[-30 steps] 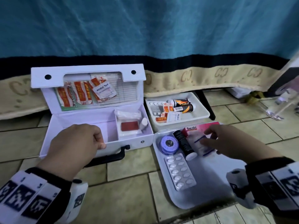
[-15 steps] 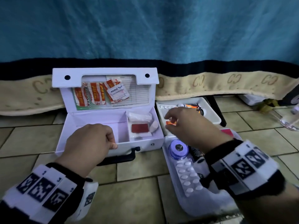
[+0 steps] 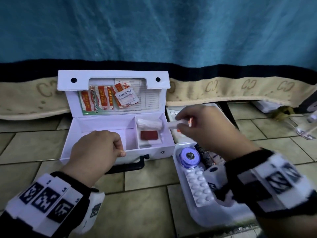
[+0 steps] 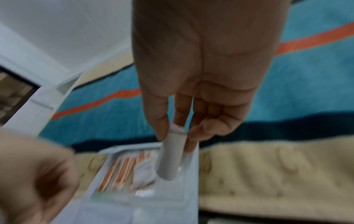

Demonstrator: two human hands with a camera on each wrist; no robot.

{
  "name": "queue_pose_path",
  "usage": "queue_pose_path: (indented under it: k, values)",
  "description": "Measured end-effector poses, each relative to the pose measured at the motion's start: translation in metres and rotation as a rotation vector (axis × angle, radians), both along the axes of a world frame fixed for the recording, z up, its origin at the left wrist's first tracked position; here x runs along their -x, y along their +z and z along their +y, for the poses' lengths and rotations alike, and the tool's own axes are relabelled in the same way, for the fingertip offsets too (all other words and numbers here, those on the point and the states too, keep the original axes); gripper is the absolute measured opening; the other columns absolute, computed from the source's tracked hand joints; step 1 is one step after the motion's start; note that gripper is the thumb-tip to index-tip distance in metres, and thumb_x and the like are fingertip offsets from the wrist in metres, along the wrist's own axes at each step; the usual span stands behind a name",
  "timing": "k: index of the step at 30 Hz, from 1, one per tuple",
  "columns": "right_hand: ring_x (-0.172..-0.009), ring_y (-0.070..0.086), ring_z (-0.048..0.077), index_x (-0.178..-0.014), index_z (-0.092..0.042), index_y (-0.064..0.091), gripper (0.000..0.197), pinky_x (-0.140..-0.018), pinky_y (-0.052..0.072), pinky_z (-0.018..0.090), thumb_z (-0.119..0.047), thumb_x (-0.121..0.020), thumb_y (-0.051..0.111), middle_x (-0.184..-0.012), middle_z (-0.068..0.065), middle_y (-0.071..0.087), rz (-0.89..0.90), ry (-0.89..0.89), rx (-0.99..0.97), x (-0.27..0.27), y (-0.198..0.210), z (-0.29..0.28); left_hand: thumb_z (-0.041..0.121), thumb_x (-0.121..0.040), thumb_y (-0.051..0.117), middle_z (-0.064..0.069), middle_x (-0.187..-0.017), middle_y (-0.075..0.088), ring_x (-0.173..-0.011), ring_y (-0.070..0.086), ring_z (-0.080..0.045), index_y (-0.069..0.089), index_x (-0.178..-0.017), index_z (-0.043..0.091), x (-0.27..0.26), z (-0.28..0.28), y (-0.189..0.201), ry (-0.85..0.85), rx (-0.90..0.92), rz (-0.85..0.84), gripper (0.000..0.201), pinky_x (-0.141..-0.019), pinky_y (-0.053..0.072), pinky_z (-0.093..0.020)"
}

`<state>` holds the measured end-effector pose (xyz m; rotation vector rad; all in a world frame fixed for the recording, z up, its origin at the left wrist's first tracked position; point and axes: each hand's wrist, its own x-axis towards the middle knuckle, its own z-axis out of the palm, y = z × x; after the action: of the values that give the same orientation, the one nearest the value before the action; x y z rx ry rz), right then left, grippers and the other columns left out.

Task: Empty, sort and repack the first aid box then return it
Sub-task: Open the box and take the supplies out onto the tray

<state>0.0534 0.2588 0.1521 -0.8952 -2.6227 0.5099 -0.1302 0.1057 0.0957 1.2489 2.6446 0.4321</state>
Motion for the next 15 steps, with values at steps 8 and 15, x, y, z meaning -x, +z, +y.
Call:
queue_pose_path:
  k: [8,15]
  values:
    - [-0.058,0.055,0.000,-0.065,-0.034,0.064,0.012,-0.053,0.039,0.012,-0.032,-0.067,0.076,-0.061,-0.026,0.060,-0.107,-0.184,0.091,-0.107,0.009,-0.029,0.038,-0.076,0.074,0.012,-0.076,0.064,-0.079,0.057,-0.014,0.060,-0.061,0.031,0.001,0.000,0.001,-0.010,0.020,0.010,0.021,-0.063,0.040,-0.027]
    - [-0.064,0.055,-0.005,-0.059,-0.029,0.054,0.024,-0.060,0.040,0.011,-0.024,-0.067,0.076,-0.059,-0.016,0.061,-0.306,-0.294,0.175,-0.132,-0.044,-0.036,0.035,-0.075,0.075,0.013,-0.071,0.063,-0.070,0.057,-0.009,0.061,-0.060,0.032,-0.002,0.000,0.005,-0.024,0.014,-0.006,0.021,-0.054,0.037,-0.023]
